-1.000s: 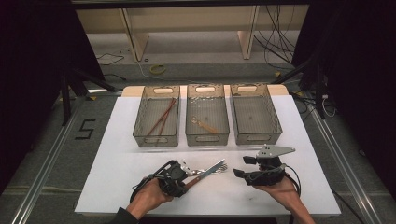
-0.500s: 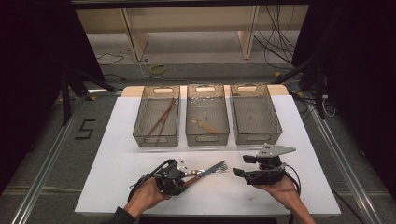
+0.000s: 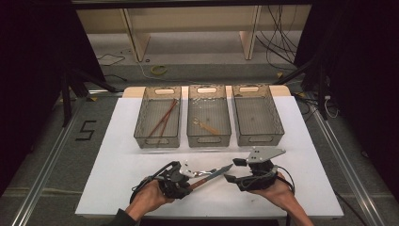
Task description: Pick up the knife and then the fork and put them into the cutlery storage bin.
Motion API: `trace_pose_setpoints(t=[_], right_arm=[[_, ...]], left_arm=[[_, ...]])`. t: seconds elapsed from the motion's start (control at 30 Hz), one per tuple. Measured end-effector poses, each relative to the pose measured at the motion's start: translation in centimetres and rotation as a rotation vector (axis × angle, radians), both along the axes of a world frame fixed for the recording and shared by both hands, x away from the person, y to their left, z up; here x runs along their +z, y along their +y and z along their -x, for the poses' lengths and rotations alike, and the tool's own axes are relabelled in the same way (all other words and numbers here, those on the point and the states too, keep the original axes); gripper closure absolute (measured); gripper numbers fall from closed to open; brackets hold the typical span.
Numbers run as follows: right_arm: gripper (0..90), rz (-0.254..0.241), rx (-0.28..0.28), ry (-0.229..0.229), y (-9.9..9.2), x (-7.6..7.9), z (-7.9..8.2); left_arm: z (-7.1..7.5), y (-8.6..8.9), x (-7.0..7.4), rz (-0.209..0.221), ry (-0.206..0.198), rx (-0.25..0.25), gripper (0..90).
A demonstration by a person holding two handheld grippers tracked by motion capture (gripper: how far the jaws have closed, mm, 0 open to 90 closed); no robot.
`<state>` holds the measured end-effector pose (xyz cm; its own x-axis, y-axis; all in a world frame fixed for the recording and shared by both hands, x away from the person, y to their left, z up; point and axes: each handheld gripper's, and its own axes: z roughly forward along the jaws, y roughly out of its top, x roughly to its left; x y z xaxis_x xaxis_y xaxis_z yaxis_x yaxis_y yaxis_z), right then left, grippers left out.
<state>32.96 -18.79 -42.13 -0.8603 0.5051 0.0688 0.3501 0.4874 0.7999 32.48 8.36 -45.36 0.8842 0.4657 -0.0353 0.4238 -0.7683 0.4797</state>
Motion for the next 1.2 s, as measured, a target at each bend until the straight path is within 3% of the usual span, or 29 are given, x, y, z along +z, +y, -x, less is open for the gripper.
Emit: trace_pose_setpoints(t=[0.3,0.4,0.67,0.9,1.2], right_arm=[[35.9,0.158,0.162,-0.054,3.4,-0.9,0.3],[36.9,0.202,0.201,-0.096,4.0,-1.1,0.5],[40.1,0.319,0.319,-0.145,5.3,-1.8,1.2],[45.7,0.400,0.365,-0.182,5.7,-2.5,1.6],[59.1,0.424,0.392,-0.195,5.9,-2.8,2.0]], left_arm=[[0.4,-1.1,1.4,0.009,-0.013,-0.052,75.2],[0.7,-1.4,1.7,0.010,-0.014,-0.068,75.2],[1.3,-2.1,2.0,0.011,0.000,-0.105,75.2],[1.5,-2.3,2.3,0.018,0.005,-0.124,75.2],[1.7,-2.7,2.3,0.015,0.021,-0.169,75.1]])
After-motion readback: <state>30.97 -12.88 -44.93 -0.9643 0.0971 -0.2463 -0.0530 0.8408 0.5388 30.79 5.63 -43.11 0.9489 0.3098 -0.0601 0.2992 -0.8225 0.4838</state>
